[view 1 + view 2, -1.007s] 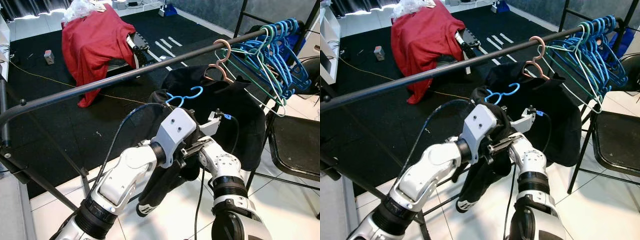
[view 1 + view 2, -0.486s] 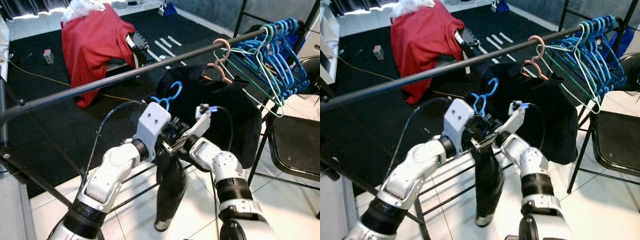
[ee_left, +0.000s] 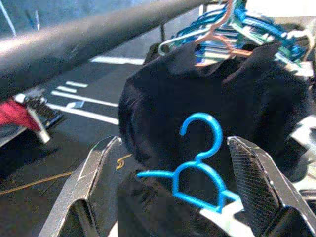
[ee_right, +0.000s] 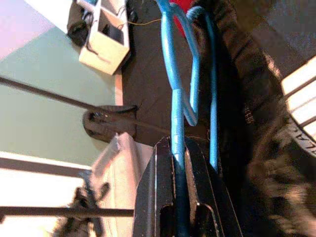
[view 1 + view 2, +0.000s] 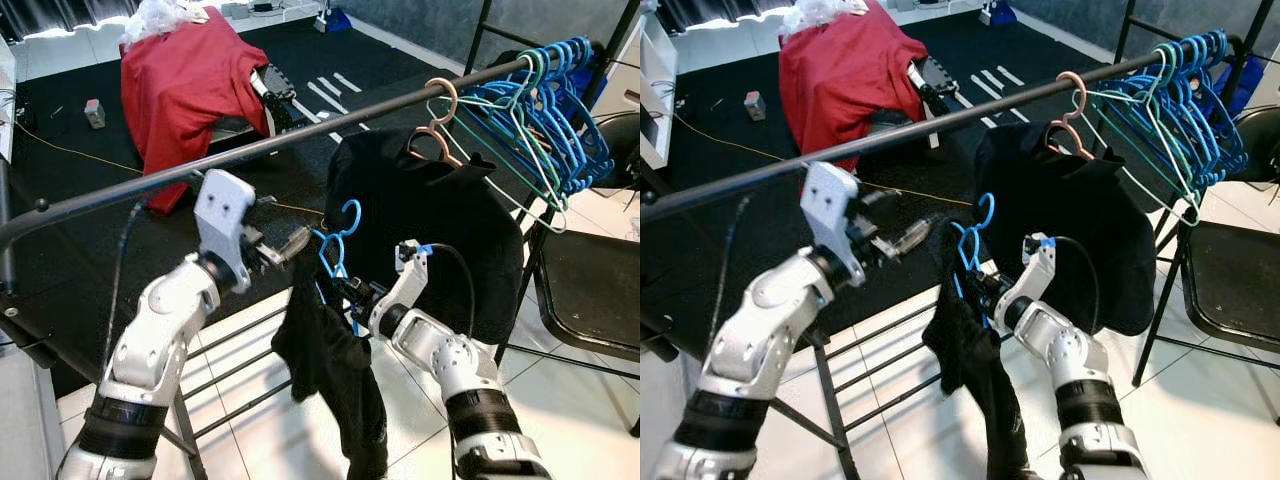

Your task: Hang hanger

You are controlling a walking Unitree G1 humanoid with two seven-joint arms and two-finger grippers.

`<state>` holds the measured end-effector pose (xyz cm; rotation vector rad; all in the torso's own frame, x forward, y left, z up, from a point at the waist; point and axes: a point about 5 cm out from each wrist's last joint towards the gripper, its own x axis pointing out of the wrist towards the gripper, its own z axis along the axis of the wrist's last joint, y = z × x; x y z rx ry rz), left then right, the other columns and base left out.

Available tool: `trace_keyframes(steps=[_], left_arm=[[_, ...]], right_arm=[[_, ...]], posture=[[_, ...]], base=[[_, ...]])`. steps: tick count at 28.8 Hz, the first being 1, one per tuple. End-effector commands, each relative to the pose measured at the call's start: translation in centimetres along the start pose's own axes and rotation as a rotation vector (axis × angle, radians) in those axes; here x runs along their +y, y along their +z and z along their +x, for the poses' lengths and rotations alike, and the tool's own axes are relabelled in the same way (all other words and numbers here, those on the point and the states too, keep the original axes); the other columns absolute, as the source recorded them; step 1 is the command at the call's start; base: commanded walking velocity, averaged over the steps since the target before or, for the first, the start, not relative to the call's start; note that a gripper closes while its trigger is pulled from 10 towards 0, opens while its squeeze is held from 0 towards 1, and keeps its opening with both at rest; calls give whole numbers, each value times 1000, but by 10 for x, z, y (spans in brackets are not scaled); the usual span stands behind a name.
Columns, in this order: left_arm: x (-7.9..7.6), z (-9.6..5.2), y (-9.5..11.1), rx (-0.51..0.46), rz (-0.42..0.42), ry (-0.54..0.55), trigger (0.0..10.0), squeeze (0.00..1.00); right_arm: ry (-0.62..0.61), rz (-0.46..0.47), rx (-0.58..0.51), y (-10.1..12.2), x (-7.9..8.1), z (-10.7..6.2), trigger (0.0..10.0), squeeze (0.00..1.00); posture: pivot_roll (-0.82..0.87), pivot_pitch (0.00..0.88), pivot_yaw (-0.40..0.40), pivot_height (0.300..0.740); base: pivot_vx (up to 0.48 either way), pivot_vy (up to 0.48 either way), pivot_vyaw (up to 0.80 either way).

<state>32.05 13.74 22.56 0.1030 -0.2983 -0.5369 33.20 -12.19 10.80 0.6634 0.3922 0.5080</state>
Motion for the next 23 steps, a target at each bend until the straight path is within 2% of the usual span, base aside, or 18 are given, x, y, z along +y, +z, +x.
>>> trace_keyframes(steps=[1, 2, 4, 5, 7, 8, 10, 11, 12, 13, 14, 15, 18, 19, 21, 22, 23], left_arm=[[6, -4, -3, 21, 25, 13, 10000, 0], [7, -4, -4, 27, 28, 2, 10000, 0], [1, -5, -8, 39, 11, -29, 10000, 0], [-1, -5, -10, 45, 5, -37, 10000, 0], [-1, -5, -10, 45, 5, -37, 10000, 0], [-2, -6, -13, 52, -1, -38, 10000, 0], [-2, -6, -13, 52, -1, -38, 10000, 0], [0, -6, -15, 55, -7, -26, 10000, 0], [0, -6, -15, 55, -7, -26, 10000, 0], [2, -7, -16, 52, -13, -16, 10000, 0], [2, -7, -16, 52, -13, -16, 10000, 0], [5, -7, -15, 44, -22, -6, 10000, 0], [5, -7, -15, 44, -22, -6, 10000, 0], [7, -7, -15, 35, -39, 4, 10000, 0], [7, -7, -15, 35, -39, 4, 10000, 0], [8, -8, -16, 33, -53, 18, 10000, 0], [8, -8, -16, 33, -53, 18, 10000, 0]], right_arm=[[47, -38, -14, 2, 7, 0, 0, 0], [63, -114, 14, 0, 6, -4, 0, 0], [62, -349, 90, -9, -2, -14, 0, 0], [61, -425, 113, -12, -5, -17, 0, 0], [61, -425, 113, -12, -5, -17, 0, 0], [57, -488, 136, -13, -9, -20, 0, 0], [57, -488, 136, -13, -9, -20, 0, 0], [48, -544, 139, -11, -10, -23, 0, 0], [48, -544, 139, -11, -10, -23, 0, 0], [33, -602, 123, -4, -10, -25, 0, 0], [33, -602, 123, -4, -10, -25, 0, 0], [21, -655, 95, 2, -8, -26, 0, 0], [21, -655, 95, 2, -8, -26, 0, 0], [8, -708, 52, 10, -3, -27, 0, 0], [8, -708, 52, 10, -3, -27, 0, 0], [-14, -764, -29, 18, 3, -27, 0, 0], [-14, -764, -29, 18, 3, -27, 0, 0]], posture=[[-61, 150, 41, 740], [-62, 150, 40, 740], [-66, 151, 42, 740], [-66, 151, 42, 740], [-66, 151, 42, 740], [-67, 151, 45, 740], [-67, 151, 45, 740], [-68, 152, 45, 740], [-68, 152, 45, 740], [-67, 151, 47, 740], [-67, 151, 47, 740], [-65, 149, 47, 740], [-65, 149, 47, 740], [-66, 148, 47, 740], [-66, 148, 47, 740], [-67, 148, 47, 740], [-67, 148, 47, 740]], base=[[0, 0, 0], [0, 0, 0], [0, 0, 0], [0, 0, 0], [0, 0, 0], [0, 0, 0], [0, 0, 0], [0, 0, 0], [0, 0, 0], [0, 0, 0], [0, 0, 0], [0, 0, 0], [0, 0, 0], [0, 0, 0], [0, 0, 0], [0, 0, 0], [0, 0, 0]])
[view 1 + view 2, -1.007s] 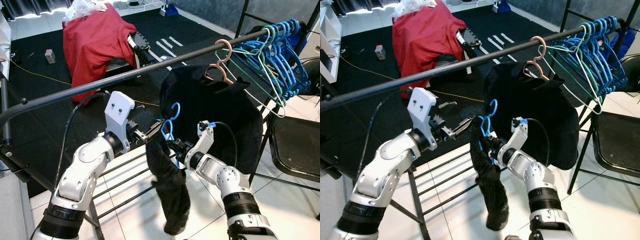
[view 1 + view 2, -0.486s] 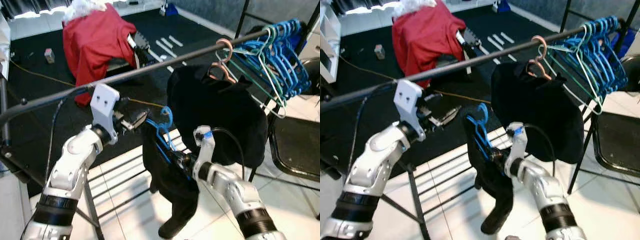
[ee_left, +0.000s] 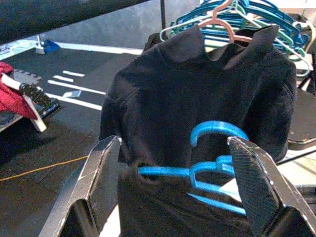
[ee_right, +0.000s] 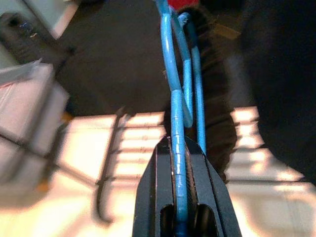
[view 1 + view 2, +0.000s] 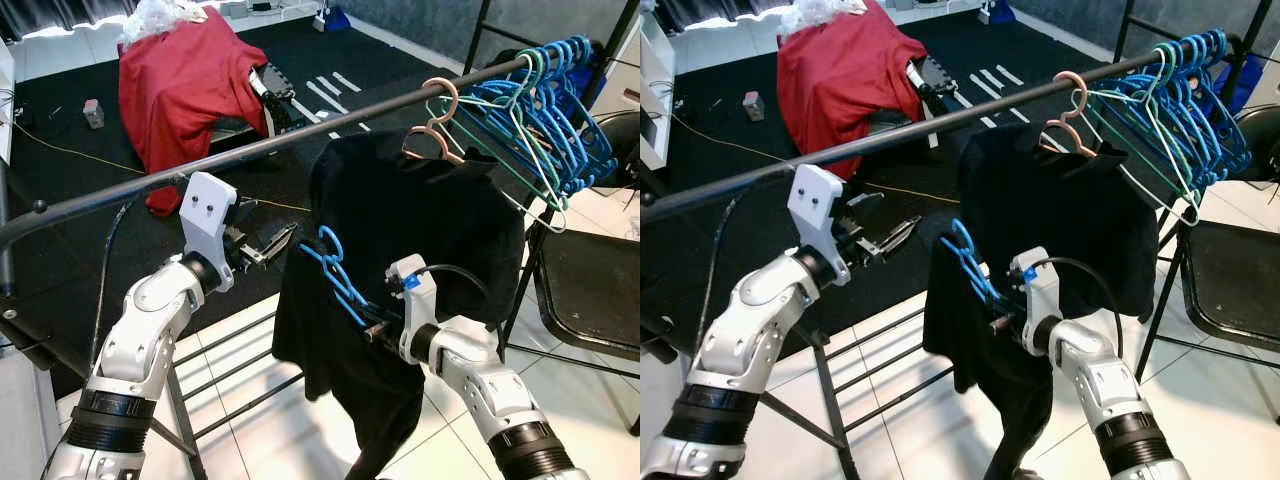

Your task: Hang hanger

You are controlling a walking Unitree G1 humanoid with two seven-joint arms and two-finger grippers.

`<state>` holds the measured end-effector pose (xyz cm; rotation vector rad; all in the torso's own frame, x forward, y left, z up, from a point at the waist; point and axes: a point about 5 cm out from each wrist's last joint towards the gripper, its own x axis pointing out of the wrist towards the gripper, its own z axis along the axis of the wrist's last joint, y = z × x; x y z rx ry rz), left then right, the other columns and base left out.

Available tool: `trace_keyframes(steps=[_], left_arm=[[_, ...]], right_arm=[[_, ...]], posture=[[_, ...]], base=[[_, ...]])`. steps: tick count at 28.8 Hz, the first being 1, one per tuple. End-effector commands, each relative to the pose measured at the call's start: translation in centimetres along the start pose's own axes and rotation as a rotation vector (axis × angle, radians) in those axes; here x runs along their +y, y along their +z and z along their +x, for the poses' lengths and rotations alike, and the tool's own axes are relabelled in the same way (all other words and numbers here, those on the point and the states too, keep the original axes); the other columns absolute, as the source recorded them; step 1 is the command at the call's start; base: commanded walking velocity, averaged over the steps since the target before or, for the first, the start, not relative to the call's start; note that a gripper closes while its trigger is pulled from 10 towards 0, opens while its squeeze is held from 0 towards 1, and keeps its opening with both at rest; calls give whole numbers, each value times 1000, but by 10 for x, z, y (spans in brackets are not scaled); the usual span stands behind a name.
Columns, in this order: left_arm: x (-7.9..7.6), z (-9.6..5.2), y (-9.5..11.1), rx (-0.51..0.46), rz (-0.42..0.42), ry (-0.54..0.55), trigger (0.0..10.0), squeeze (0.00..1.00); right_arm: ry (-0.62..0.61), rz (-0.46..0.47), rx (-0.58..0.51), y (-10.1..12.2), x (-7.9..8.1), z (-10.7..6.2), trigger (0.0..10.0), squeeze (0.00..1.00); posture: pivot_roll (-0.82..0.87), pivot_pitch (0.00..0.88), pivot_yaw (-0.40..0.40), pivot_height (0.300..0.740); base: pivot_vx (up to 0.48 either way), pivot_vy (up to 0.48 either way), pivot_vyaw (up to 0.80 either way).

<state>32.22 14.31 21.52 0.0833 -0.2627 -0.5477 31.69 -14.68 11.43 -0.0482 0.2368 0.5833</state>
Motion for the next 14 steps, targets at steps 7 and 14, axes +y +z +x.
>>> trace_keyframes(steps=[7, 14], left_arm=[[8, -20, -22, 55, -50, 44, 10000, 0], [18, -50, -50, 189, 5, 97, 10000, 0]], right_arm=[[-79, -121, -279, 28, 12, -10, 0, 0], [-53, -144, -434, 46, 24, -20, 0, 0]], posture=[[-66, 151, 49, 740], [-69, 155, 52, 740]], base=[[0, 0, 0], [0, 0, 0]])
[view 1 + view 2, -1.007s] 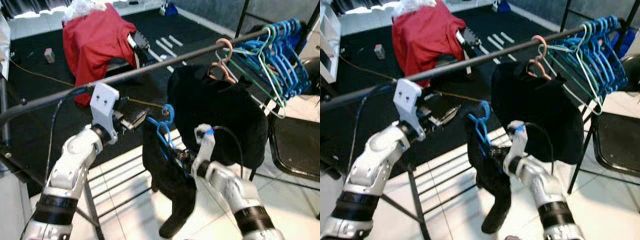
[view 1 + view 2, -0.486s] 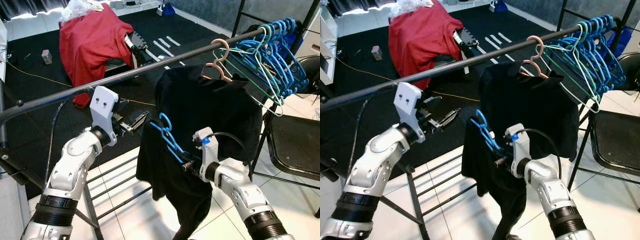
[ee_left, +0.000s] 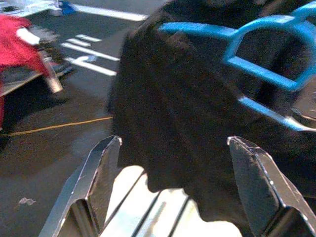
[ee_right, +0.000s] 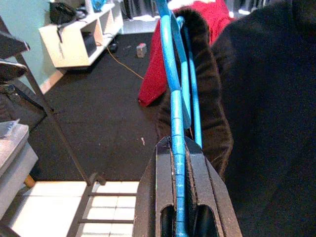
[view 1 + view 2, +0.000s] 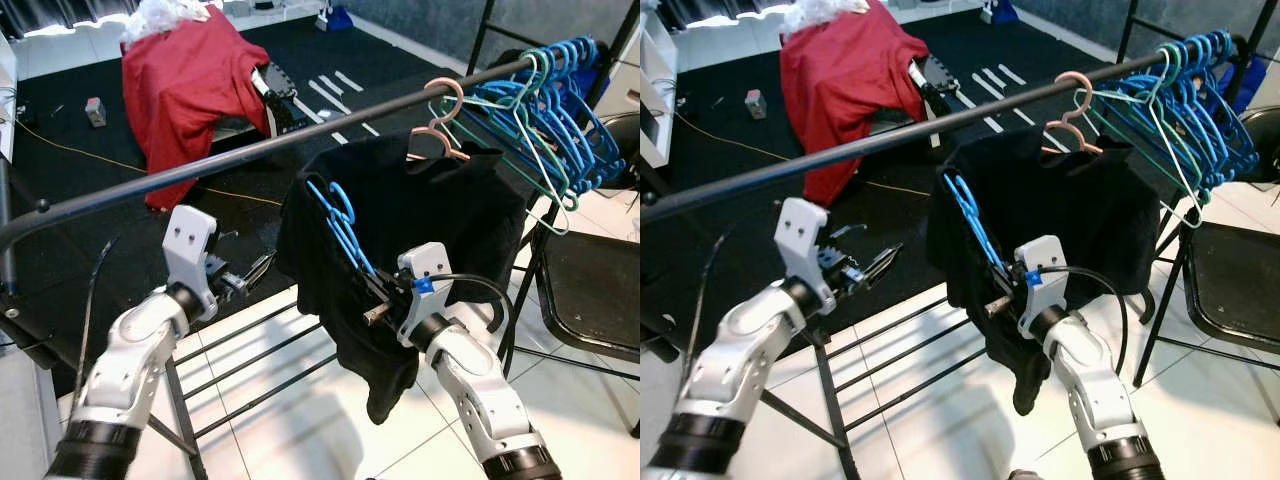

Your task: Hang hanger

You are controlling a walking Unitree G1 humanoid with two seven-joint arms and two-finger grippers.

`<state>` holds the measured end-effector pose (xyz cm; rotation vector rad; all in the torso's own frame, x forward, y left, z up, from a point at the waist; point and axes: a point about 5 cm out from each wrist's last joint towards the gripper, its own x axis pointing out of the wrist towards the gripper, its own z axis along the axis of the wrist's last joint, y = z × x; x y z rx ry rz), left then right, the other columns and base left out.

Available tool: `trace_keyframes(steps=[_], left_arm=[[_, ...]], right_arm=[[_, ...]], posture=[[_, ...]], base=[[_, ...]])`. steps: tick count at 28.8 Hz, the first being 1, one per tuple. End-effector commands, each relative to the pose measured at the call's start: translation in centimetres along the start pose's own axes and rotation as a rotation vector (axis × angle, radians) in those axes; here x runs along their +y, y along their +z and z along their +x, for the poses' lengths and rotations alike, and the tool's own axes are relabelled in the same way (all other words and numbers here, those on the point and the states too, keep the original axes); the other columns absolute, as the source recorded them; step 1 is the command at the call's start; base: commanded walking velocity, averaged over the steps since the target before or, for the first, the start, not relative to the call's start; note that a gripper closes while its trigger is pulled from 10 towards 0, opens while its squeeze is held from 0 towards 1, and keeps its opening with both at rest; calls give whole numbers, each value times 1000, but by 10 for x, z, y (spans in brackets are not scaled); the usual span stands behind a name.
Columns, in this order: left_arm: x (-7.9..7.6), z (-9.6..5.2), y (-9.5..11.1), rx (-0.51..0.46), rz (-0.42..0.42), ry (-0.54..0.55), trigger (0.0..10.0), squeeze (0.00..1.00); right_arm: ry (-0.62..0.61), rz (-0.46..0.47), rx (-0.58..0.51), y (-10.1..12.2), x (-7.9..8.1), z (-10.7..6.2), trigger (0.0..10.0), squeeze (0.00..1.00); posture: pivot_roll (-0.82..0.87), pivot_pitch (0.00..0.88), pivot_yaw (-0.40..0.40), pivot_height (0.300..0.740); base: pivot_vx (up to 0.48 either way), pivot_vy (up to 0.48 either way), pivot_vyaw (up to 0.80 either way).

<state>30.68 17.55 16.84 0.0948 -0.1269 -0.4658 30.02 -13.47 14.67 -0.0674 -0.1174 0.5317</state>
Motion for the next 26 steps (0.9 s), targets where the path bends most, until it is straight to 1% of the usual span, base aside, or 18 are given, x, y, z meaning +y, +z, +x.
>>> trace_keyframes(steps=[1, 2, 4, 5, 6, 7, 8, 10, 11, 12, 13, 15, 17, 19, 22, 24, 25, 26], left_arm=[[6, -8, -10, 50, 21, 23, 10000, 0], [9, -13, -13, 58, 33, 49, 10000, 0], [9, -13, -13, 58, 33, 49, 10000, 0], [10, -16, -14, 57, 49, 70, 10000, 0], [10, -15, -9, 21, 43, 99, 10000, 0], [10, -15, -9, 21, 43, 99, 10000, 0], [10, -13, -2, -30, 24, 123, 10000, 0], [10, -13, -2, -30, 24, 123, 10000, 0], [8, -11, 3, -73, 3, 137, 10000, 0], [8, -11, 3, -73, 3, 137, 10000, 0], [4, -10, 13, -152, -23, 136, 10000, 0], [4, -10, 13, -152, -23, 136, 10000, 0], [-4, -8, 26, -258, -44, 117, 10000, 0], [-4, -8, 26, -258, -44, 117, 10000, 0], [-12, -6, 29, -272, -33, 85, 10000, 0], [-14, -5, 27, -252, -12, 70, 10000, 0], [-14, -5, 27, -252, -12, 70, 10000, 0], [-14, -4, 26, -245, -5, 68, 10000, 0]], right_arm=[[9, -26, -106, 18, 2, 0, 0, 0], [20, -33, -148, 30, 0, 2, 0, 0], [20, -33, -148, 30, 0, 2, 0, 0], [31, -28, -173, 39, -2, 4, 0, 0], [40, -18, -198, 50, -8, 8, 0, 0], [40, -18, -198, 50, -8, 8, 0, 0], [46, -14, -223, 59, -12, 10, 0, 0], [46, -14, -223, 59, -12, 10, 0, 0], [50, -14, -241, 65, -15, 12, 0, 0], [50, -14, -241, 65, -15, 12, 0, 0], [55, -18, -261, 71, -18, 14, 0, 0], [55, -18, -261, 71, -18, 14, 0, 0], [55, -9, -285, 79, -23, 19, 0, 0], [55, -9, -285, 79, -23, 19, 0, 0], [78, 48, -230, 80, -31, 28, 0, 0], [142, 57, -99, 72, -36, 39, 0, 0], [142, 57, -99, 72, -36, 39, 0, 0], [163, 70, -43, 69, -40, 44, 0, 0]], posture=[[-69, 155, 52, 740], [-71, 155, 46, 740], [-71, 155, 46, 740], [-73, 157, 42, 740], [-75, 158, 40, 740], [-75, 158, 40, 740], [-76, 157, 39, 740], [-76, 157, 39, 740], [-76, 157, 39, 740], [-76, 157, 39, 740], [-78, 158, 37, 740], [-78, 158, 37, 740], [-78, 158, 37, 740], [-78, 158, 37, 740], [-77, 158, 35, 740], [-77, 154, 37, 740], [-77, 154, 37, 740], [-76, 152, 36, 740]], base=[[0, 0, 0], [0, 0, 0], [0, 0, 0], [0, 0, 0], [0, 0, 0], [0, 0, 0], [0, 0, 0], [0, 0, 0], [0, 0, 0], [0, 0, 0], [0, 0, 0], [0, 0, 0], [0, 0, 0], [0, 0, 0], [0, 0, 0], [0, 0, 0], [0, 0, 0], [0, 0, 0]])
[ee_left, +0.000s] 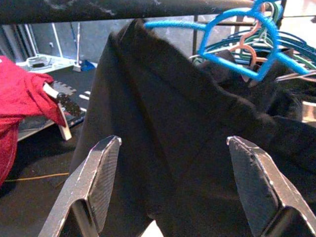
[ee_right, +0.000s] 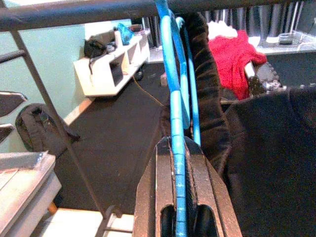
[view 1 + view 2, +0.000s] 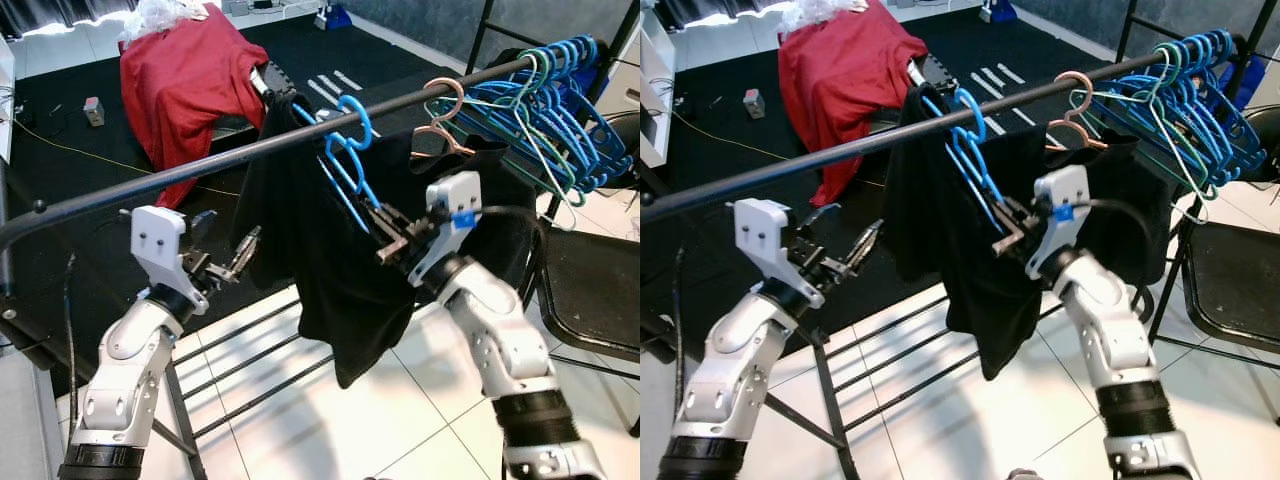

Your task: Hang hanger

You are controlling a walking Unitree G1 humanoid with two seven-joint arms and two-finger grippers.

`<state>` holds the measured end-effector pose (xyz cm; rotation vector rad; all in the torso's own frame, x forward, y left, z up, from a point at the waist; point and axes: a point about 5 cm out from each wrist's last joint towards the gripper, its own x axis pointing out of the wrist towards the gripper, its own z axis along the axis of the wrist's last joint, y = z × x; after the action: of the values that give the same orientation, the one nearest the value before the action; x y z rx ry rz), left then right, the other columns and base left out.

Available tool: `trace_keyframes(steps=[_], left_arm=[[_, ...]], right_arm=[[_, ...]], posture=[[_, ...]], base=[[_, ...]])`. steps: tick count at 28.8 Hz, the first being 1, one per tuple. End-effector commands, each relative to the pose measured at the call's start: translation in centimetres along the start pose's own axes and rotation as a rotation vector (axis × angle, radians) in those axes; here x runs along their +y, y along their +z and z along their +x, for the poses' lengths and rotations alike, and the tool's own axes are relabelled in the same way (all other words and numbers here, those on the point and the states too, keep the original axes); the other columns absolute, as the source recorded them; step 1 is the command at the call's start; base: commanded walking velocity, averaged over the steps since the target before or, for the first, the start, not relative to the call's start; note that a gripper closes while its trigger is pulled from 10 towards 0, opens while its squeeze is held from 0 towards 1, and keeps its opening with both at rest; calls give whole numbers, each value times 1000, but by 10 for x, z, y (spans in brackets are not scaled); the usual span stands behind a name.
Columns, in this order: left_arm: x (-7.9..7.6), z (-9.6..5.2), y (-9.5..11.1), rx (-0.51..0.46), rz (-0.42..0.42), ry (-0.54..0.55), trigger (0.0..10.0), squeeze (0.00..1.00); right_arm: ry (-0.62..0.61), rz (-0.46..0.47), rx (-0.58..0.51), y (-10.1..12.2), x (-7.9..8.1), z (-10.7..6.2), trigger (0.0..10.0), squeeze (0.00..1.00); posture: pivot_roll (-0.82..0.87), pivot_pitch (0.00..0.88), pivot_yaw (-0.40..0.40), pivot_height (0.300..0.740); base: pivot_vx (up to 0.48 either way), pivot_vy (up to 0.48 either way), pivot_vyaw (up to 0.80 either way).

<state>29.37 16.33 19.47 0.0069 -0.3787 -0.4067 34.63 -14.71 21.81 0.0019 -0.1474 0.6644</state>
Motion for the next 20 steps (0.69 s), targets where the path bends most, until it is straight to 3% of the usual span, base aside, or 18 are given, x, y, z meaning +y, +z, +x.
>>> trace_keyframes(steps=[1, 4, 7, 9, 20], left_arm=[[-1, -2, -2, 15, 17, -6, 10000, 0], [-2, -1, -2, 22, 26, -27, 10000, 0], [-2, -1, -2, 22, 26, -27, 10000, 0], [-6, -1, 2, 12, 48, -86, 10000, 0], [-15, -4, 4, 11, 82, -148, 10000, 0]], right_arm=[[35, 7, 10, 4, 1, 5, 0, 0], [51, 18, 48, 3, -10, 15, 0, 0], [51, 18, 48, 3, -10, 15, 0, 0], [65, 22, 65, 6, -18, 26, 0, 0], [91, 17, 93, 18, -27, 41, 0, 0]], posture=[[-76, 152, 36, 740], [-68, 151, 35, 740], [-68, 151, 35, 740], [-60, 146, 17, 740], [-55, 138, 6, 740]], base=[[0, 0, 0], [0, 0, 0], [0, 0, 0], [0, 0, 0], [0, 0, 0]])
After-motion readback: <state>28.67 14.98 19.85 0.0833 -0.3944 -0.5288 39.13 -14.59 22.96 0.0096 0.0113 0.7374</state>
